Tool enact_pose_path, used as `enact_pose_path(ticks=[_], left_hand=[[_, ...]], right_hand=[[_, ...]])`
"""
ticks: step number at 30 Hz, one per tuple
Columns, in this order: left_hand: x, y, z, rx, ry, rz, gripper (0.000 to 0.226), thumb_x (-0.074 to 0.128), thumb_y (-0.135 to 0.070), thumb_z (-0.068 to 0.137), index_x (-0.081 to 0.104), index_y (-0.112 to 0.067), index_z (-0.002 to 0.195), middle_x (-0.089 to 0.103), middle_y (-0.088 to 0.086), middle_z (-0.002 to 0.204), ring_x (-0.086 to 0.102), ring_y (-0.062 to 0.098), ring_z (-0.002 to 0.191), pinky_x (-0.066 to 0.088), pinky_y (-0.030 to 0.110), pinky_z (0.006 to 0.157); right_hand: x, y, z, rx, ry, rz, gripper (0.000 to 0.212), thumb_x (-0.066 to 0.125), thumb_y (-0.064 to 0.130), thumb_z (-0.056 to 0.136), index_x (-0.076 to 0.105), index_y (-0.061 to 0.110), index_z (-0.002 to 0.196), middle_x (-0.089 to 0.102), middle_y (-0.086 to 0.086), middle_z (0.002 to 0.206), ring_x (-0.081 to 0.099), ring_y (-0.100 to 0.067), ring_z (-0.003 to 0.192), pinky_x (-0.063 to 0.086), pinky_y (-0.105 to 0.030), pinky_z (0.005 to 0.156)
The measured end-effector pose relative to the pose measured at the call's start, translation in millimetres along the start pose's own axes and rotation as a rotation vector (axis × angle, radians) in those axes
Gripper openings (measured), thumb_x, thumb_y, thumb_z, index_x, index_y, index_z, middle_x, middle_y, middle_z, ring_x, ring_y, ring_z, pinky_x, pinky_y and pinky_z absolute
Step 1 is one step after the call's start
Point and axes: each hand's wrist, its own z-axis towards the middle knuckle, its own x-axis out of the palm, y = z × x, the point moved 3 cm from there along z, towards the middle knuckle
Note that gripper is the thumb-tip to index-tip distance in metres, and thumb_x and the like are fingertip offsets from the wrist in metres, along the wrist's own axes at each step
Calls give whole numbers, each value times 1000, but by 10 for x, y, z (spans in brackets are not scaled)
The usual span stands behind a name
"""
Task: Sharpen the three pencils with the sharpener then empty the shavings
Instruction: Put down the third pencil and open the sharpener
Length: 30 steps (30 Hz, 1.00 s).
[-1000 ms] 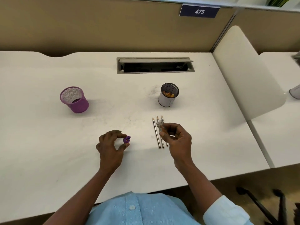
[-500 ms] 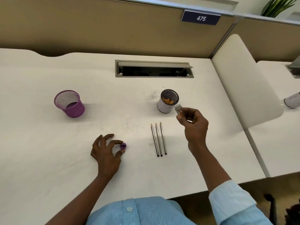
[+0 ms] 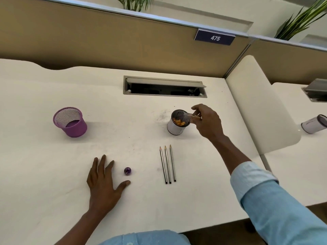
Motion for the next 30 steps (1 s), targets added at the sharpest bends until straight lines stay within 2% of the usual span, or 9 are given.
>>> enact_pose_path(ticks=[2,10,13,17,19,21,24,27,30], left_hand=[[5,44,-10,-2,-2,38,122,25,-103,81,53,-9,155,25,15,180,11,37,170,17,60,130],[-54,11,20,-29,11,36,129,22,-107,75,50,-14,159,16,8,183,6,30,171,14,57,134],[-77,20,22,-28,-4,38,126,24,-107,75,51,-16,158,18,6,183,7,28,171,17,56,134],[-68,29,21,-33,-8,41,124,25,-107,75,52,-18,158,20,5,183,9,27,171,19,57,133],[-70,37,27,-33,-14,43,123,26,-106,75,52,-18,157,21,5,183,10,28,171,20,57,133],[-67,47,30,-33,-15,44,122,27,-106,76,52,-19,157,20,5,183,10,27,171,20,56,133],[-56,58,23,-37,-17,43,120,28,-106,76,51,-21,158,19,3,183,8,26,171,19,55,133],[-54,57,28,-37,-23,38,120,29,-106,76,51,-21,157,18,3,183,8,26,171,19,55,132],[-63,49,31,-38,-22,36,120,29,-106,76,51,-21,157,18,3,183,9,26,171,20,56,133]], right_hand=[[-13,29,125,-115,91,-141,40,84,12,88,69,13,125,74,-4,110,65,-29,104,57,-46,82],[60,136,420,-360,323,-439,47,75,10,97,59,8,141,69,-15,129,60,-34,119,56,-49,87],[71,138,475,-355,338,-431,59,77,8,95,53,8,148,68,-18,129,61,-37,118,57,-50,88],[70,150,523,-388,393,-465,37,72,12,100,64,5,135,68,-17,122,62,-38,116,56,-49,87],[51,167,551,-384,412,-454,43,71,10,100,61,5,141,68,-17,122,62,-38,116,55,-50,89],[45,167,559,-404,441,-479,30,67,10,101,67,4,131,69,-17,118,62,-38,114,55,-50,87],[23,147,578,-401,430,-479,33,66,11,103,64,4,136,69,-17,121,62,-38,114,55,-50,86],[26,128,573,-412,453,-507,22,61,8,106,70,6,126,68,-14,116,61,-35,111,55,-48,84],[21,137,563,-396,434,-461,27,60,13,107,66,7,133,67,-15,120,61,-35,111,55,-48,83]])
